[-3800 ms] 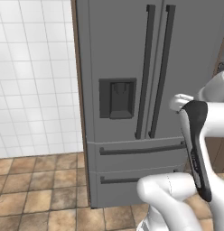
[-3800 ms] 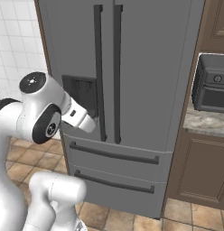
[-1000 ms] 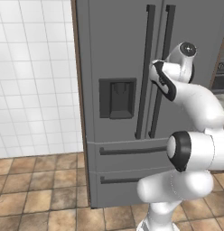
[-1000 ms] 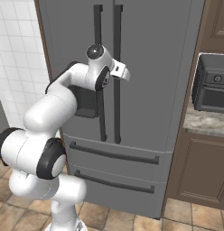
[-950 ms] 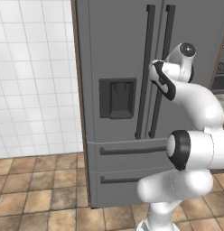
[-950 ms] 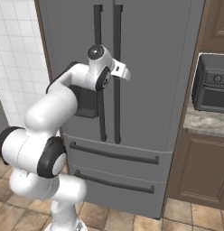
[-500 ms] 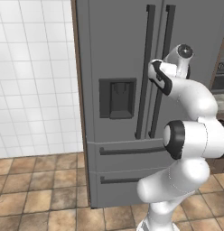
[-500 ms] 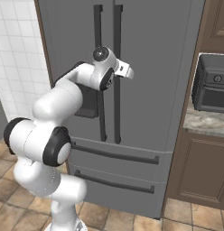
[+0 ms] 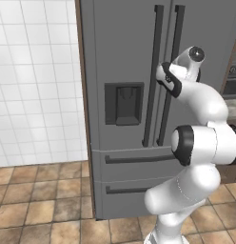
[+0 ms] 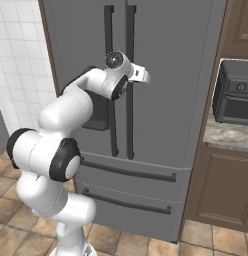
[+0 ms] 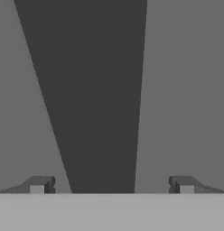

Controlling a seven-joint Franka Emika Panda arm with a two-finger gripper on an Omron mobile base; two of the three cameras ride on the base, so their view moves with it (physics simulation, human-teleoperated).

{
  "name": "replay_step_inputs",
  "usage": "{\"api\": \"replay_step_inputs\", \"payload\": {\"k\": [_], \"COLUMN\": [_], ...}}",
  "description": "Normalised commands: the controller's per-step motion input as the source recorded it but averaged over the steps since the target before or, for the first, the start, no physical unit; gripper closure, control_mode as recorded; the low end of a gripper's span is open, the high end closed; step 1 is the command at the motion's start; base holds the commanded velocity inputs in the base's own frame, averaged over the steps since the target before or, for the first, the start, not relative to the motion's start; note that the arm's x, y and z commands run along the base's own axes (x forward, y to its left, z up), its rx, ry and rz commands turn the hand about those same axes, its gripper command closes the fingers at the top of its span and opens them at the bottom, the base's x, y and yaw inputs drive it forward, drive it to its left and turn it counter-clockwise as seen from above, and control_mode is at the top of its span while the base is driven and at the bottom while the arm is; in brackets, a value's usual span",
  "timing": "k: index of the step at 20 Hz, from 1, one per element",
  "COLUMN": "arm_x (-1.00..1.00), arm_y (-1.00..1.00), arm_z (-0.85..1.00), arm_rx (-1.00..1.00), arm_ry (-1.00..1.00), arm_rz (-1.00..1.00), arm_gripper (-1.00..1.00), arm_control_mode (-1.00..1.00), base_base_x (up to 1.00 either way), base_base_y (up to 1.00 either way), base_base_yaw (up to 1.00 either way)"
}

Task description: Move the hot dog bun to the plate on the dining table and place the condiment next to that plate. Then navigate to the fridge and take the sausage and place it on the plate as well.

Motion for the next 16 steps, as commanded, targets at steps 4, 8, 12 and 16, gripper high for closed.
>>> {"api": "replay_step_inputs", "payload": {"k": [4,8,12,16], "arm_x": [0.53,0.49,0.20,-0.10], "arm_y": [0.00,0.00,0.00,0.00], "arm_z": [-0.16,-0.20,-0.16,-0.14], "arm_rx": [0.00,0.00,0.00,-0.02], "arm_ry": [0.00,0.00,0.01,0.01], "arm_rz": [0.00,0.00,0.01,0.00], "arm_gripper": [-1.00,1.00,1.00,1.00], "arm_control_mode": [-1.00,-1.00,-1.00,-1.00], "base_base_x": [0.00,0.00,0.00,0.00], "base_base_y": [0.00,0.00,0.00,0.00], "base_base_yaw": [0.00,0.00,0.00,0.00]}}
